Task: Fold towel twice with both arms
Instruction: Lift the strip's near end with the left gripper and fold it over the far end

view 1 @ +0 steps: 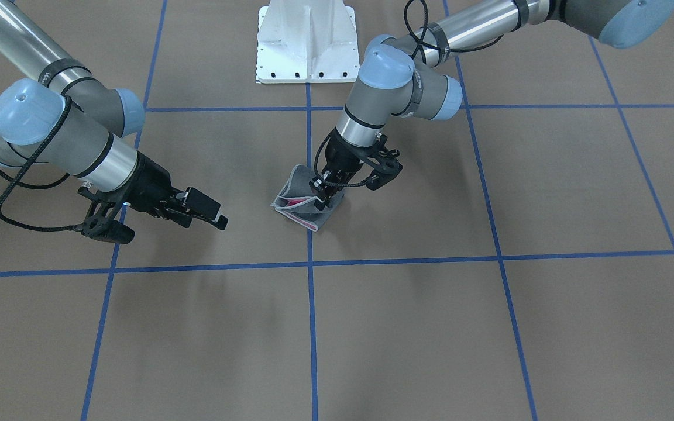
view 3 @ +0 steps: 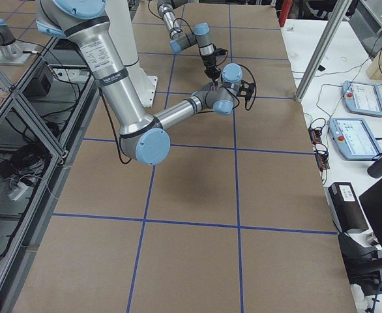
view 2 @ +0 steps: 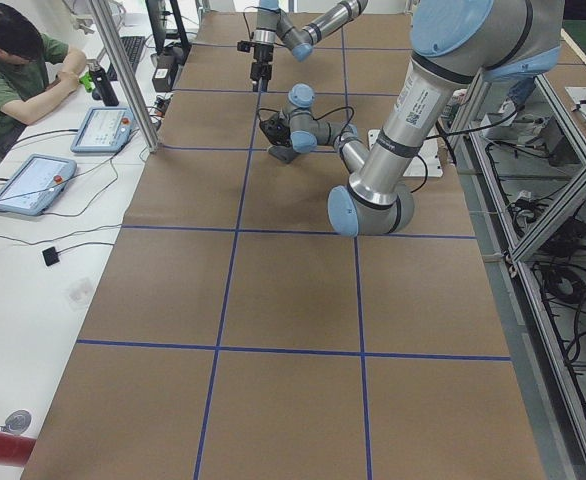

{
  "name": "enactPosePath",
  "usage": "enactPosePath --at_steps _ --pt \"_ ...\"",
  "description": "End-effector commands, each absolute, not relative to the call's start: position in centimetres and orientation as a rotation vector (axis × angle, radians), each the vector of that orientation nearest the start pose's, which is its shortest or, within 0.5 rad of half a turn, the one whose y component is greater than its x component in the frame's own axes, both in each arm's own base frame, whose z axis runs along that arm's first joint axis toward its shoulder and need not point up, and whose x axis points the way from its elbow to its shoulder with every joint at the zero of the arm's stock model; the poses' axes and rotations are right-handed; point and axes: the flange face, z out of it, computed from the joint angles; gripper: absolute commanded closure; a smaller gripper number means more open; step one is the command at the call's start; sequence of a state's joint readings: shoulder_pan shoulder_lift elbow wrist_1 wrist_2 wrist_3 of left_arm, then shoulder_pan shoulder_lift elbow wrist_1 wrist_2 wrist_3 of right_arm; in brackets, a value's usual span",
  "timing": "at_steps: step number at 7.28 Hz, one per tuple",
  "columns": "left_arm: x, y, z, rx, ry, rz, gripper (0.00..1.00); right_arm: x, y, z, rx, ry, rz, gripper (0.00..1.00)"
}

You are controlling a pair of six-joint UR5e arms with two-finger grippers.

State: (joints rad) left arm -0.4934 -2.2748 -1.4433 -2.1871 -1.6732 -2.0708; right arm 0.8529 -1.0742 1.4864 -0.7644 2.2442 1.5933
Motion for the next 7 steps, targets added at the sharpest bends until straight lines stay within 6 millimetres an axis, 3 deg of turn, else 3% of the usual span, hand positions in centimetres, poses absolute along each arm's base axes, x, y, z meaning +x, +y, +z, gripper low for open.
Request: enactPosePath --at_steps 1,2,3,7 --pt "60.3 -46.3 20.5 -0.098 1.224 -0.811 1.00 -38.7 -55.1 31.4 -0.063 -1.302 0.336 0.00" --pt "60.3 -46.3 20.4 -0.097 1.226 -0.807 0.45 -38.6 -55.2 31.6 -0.065 -1.299 0.340 0.00" --pt "60.3 -46.3 20.4 -0.097 1.228 -0.809 0.00 -38.8 -55.2 31.8 -0.066 -1.296 0.339 0.00" --pt "59.0 -47.2 19.3 -0.089 1.253 -0.818 0.00 -38.8 -55.2 31.4 -0.063 -1.300 0.329 0.00"
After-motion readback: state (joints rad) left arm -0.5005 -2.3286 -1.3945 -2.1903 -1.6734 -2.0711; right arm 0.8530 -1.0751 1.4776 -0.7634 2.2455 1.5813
